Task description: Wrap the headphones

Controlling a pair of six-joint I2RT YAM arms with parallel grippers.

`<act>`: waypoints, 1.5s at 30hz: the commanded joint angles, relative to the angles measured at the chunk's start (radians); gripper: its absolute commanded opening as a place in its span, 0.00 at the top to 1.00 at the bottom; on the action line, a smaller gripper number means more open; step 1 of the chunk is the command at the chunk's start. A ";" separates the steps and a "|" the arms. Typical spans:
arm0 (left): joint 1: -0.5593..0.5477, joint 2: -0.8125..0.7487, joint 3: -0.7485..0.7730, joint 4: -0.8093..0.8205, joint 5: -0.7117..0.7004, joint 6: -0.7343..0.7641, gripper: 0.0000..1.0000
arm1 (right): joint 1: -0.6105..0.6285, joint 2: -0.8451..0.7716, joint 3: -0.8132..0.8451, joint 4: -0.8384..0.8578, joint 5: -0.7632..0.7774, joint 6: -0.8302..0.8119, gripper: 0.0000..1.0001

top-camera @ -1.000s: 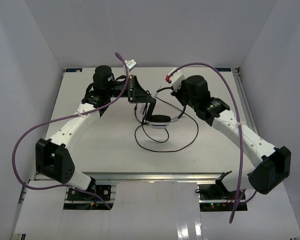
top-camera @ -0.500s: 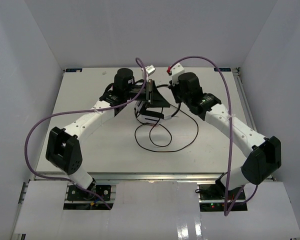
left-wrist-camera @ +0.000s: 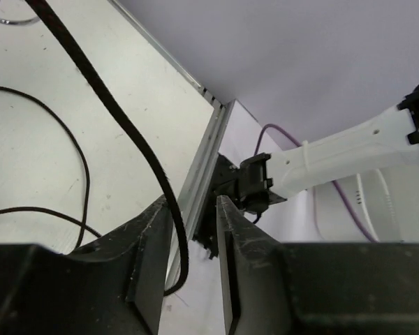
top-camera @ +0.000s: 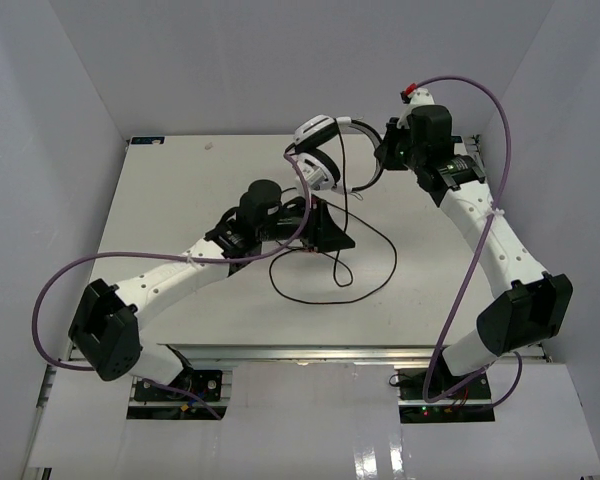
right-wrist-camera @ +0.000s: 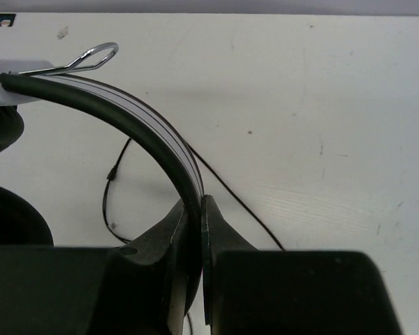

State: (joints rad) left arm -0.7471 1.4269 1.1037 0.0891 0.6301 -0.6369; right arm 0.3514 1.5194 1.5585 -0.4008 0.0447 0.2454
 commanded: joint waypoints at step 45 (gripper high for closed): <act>-0.216 0.707 -0.025 1.137 -0.377 0.505 0.02 | -0.172 -0.184 0.105 0.007 -0.468 0.054 0.92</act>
State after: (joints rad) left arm -0.9413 2.1165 1.0238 1.2337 0.3204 -0.1766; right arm 0.1780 1.3514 1.5966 -0.4555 -0.3694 0.2316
